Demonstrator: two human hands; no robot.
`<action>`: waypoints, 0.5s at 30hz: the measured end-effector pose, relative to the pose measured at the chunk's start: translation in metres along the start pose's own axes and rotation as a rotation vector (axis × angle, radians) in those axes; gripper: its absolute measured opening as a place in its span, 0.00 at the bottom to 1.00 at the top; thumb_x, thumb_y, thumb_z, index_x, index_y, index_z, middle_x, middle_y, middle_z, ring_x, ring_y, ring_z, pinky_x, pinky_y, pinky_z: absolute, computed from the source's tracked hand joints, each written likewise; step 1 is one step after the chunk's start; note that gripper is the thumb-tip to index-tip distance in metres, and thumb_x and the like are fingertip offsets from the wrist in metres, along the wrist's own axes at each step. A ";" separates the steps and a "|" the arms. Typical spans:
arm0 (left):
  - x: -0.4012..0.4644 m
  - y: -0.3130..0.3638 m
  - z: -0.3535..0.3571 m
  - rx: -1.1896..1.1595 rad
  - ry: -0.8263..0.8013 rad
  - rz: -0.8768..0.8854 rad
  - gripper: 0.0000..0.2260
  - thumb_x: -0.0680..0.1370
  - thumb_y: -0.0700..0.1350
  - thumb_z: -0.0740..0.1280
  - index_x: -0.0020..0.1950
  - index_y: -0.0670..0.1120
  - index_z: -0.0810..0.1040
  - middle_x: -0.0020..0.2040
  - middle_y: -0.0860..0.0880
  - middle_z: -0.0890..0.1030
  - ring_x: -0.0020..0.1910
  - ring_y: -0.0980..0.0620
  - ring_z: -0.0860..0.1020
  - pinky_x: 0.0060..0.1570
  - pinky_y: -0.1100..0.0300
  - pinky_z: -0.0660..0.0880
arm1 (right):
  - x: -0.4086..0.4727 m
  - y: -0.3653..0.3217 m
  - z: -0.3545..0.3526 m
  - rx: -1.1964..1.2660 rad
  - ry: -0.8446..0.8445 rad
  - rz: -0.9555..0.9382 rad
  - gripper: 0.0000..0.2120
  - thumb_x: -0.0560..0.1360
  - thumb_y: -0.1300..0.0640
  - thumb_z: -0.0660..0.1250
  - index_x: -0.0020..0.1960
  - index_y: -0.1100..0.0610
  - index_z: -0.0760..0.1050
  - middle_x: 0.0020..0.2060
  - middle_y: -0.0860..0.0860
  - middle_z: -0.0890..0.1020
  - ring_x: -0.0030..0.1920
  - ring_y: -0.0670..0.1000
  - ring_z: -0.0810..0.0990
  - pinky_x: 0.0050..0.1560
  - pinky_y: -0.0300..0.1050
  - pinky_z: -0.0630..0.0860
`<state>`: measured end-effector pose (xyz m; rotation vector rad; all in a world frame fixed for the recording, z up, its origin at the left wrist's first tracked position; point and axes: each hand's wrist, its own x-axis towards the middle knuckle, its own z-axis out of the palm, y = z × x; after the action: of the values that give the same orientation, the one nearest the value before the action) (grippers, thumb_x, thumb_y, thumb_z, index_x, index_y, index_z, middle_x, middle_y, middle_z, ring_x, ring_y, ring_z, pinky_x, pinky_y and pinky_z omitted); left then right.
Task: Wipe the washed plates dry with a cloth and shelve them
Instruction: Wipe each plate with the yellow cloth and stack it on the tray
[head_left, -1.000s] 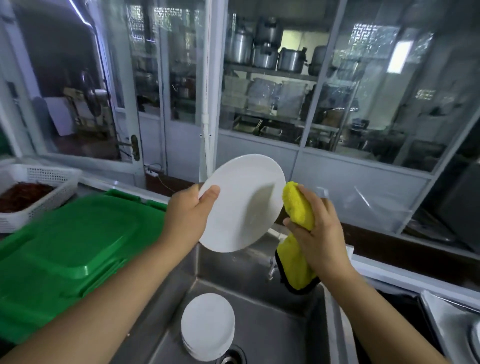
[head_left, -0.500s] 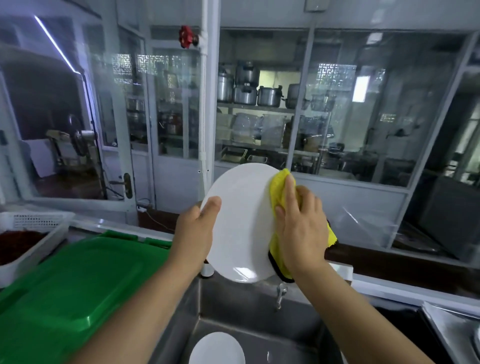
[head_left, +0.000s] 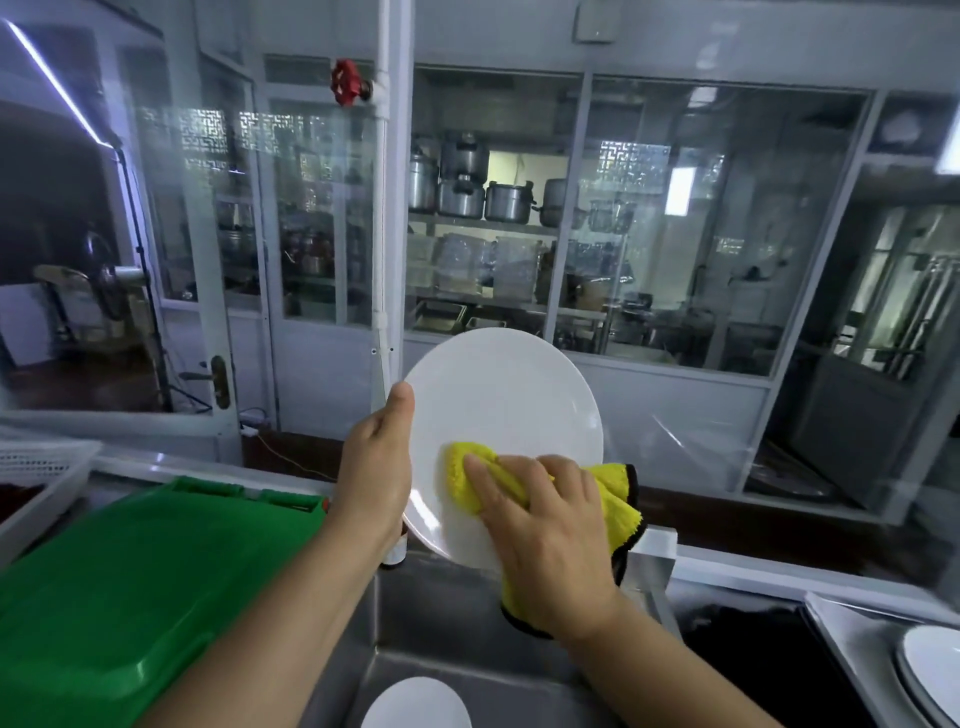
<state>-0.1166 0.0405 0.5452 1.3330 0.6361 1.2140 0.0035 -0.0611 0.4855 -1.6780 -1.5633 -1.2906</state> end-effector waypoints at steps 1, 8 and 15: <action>-0.001 0.001 -0.001 0.001 -0.011 0.003 0.18 0.80 0.57 0.57 0.38 0.51 0.78 0.38 0.55 0.83 0.45 0.50 0.81 0.49 0.53 0.77 | -0.003 0.008 0.000 0.002 0.003 0.027 0.21 0.72 0.54 0.66 0.65 0.50 0.75 0.52 0.51 0.79 0.47 0.58 0.73 0.45 0.50 0.69; -0.011 -0.012 0.004 0.052 -0.076 -0.021 0.19 0.79 0.57 0.58 0.37 0.49 0.80 0.38 0.53 0.85 0.44 0.51 0.82 0.49 0.53 0.77 | 0.029 0.055 0.001 -0.099 0.025 0.304 0.19 0.77 0.49 0.59 0.64 0.51 0.77 0.51 0.55 0.79 0.47 0.57 0.68 0.43 0.51 0.68; -0.017 -0.015 0.019 0.108 -0.069 -0.007 0.24 0.78 0.62 0.53 0.38 0.46 0.78 0.37 0.46 0.80 0.40 0.49 0.77 0.43 0.53 0.75 | 0.054 -0.004 0.006 -0.012 0.071 0.174 0.20 0.78 0.51 0.63 0.70 0.50 0.72 0.57 0.54 0.78 0.52 0.59 0.73 0.48 0.53 0.69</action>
<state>-0.1009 0.0204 0.5304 1.4553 0.6647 1.1363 -0.0044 -0.0298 0.5297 -1.7151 -1.3398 -1.2572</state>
